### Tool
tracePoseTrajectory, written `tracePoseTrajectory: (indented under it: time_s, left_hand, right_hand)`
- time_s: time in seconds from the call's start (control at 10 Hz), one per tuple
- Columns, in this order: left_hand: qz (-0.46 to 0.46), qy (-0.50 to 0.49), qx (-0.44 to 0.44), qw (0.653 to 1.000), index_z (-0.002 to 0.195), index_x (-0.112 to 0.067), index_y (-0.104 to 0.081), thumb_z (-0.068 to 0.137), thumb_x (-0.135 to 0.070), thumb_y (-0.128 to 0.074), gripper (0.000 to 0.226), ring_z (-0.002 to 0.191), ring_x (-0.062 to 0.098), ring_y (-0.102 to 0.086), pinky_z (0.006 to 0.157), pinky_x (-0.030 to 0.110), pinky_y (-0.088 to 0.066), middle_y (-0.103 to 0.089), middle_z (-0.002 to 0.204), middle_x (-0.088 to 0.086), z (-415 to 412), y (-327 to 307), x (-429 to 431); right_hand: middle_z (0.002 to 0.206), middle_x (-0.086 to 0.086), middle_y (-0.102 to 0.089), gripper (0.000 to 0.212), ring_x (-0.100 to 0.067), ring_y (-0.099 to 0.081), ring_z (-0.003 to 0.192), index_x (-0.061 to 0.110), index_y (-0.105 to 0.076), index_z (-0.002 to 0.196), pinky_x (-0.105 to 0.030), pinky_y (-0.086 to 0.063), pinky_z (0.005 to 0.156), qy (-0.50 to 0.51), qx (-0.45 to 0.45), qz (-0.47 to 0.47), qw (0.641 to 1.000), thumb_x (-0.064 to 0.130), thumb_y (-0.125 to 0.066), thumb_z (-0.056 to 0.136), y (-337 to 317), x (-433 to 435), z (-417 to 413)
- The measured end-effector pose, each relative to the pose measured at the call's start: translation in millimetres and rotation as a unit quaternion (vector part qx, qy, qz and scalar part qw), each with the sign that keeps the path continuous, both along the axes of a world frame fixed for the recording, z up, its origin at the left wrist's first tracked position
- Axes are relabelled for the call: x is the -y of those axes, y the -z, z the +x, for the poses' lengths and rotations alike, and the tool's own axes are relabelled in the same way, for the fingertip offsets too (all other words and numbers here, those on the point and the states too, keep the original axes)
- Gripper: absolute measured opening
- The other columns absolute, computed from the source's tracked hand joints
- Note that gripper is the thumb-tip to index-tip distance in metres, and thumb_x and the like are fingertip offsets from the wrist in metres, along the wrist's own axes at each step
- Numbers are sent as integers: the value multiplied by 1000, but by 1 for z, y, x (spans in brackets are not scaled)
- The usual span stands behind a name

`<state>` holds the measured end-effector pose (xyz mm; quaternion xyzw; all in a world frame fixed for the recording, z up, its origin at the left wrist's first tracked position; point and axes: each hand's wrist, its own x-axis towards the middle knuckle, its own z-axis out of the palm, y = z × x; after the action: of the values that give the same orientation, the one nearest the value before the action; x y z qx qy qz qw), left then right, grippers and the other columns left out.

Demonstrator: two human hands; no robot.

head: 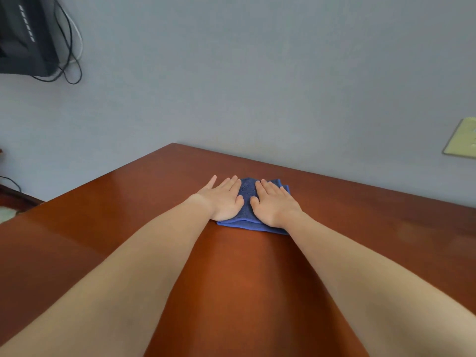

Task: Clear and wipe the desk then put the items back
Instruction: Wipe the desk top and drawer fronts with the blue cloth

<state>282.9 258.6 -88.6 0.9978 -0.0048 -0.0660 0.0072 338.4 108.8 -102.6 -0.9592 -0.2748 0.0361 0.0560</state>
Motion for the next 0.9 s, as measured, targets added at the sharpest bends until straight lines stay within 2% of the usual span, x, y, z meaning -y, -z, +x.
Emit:
tracePoseTrajectory:
  time_s: [0.5,0.9]
  left_hand:
    - [11,13,15,1000,155,-10,1,104,-34,-12,58,150,13,3,121,35,7,4,163,4,120,0,-26]
    - [6,7,16,1000,155,-9,-1,104,-32,-11,57,150,15,3,121,34,5,2,163,6,134,0,-29]
  right_hand:
    - [163,-5,-5,61,-20,-5,150,10,-7,155,-37,-4,121,23,22,-14,999,38,-17,102,-1,-28,114]
    - [162,-6,-10,60,-21,-9,149,10,-10,154,-39,-7,121,31,28,-7,999,36,-18,101,0,-33,127]
